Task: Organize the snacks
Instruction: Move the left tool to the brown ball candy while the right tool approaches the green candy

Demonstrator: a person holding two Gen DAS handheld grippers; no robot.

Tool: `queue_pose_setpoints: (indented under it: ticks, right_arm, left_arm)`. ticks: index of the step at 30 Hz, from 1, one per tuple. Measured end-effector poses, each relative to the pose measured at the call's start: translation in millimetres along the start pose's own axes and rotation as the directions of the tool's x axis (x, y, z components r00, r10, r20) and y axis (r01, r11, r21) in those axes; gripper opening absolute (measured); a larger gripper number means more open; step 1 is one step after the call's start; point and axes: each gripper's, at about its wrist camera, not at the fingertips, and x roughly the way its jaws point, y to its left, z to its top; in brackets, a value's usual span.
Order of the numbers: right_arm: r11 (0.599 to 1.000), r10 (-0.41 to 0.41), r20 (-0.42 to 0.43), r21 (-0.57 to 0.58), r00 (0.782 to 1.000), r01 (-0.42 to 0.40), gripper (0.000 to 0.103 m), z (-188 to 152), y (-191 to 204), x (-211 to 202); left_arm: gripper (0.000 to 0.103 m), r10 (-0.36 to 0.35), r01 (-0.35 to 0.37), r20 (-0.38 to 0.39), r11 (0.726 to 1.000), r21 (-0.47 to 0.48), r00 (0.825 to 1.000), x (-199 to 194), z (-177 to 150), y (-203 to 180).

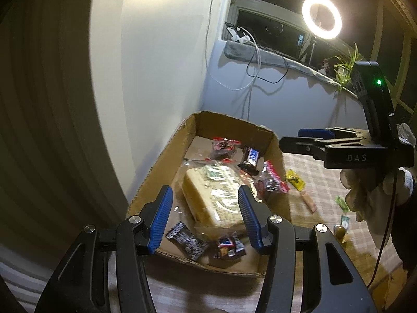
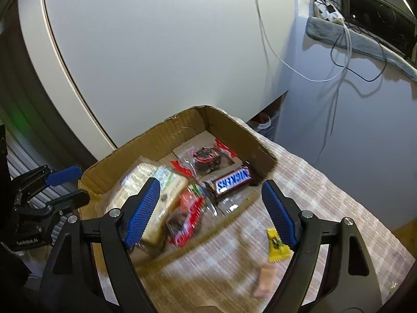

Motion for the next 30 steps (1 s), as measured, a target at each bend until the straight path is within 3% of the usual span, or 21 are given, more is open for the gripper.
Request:
queue_pose_setpoints:
  ticks: [13, 24, 30]
  right_arm:
    - [0.995, -0.073, -0.005, 0.066, 0.997, 0.073, 0.083, -66, -58, -71]
    - [0.987, -0.109, -0.08, 0.109, 0.991, 0.117, 0.083, -132, -100, -95]
    - [0.984, -0.1, -0.132, 0.131, 0.986, 0.118, 0.067, -150, -113, -83]
  left_arm:
    - [0.051, -0.107, 0.108, -0.012, 0.991, 0.081, 0.994, -1, -6, -62]
    - [0.051, -0.218, 0.233, -0.103, 0.957, 0.171, 0.971, 10, -29, -137]
    - [0.049, -0.261, 0.292, -0.167, 0.935, 0.203, 0.951, 21, -46, -171]
